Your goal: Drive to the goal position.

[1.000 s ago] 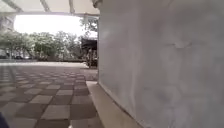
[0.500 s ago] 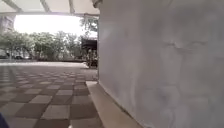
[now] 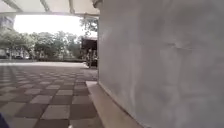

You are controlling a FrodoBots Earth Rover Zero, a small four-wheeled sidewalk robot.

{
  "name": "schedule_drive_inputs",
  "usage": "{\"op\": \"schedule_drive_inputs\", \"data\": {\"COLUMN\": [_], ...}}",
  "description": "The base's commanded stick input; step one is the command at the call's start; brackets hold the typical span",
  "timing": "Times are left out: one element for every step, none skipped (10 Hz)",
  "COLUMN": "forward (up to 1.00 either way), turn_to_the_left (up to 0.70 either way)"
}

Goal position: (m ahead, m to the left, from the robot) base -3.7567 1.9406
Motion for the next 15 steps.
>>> {"op": "schedule_drive_inputs", "data": {"forward": [0.05, 0.04, 0.04, 0.04, 0.04, 0.04, 0.04, 0.04, 0.04, 0.04, 0.04, 0.04, 0.04, 0.04, 0.04], "turn_to_the_left": [0.0, 0.0, 0.0, 0.0, 0.0, 0.0, 0.0, 0.0, 0.0, 0.0, 0.0, 0.0, 0.0, 0.0, 0.0]}}
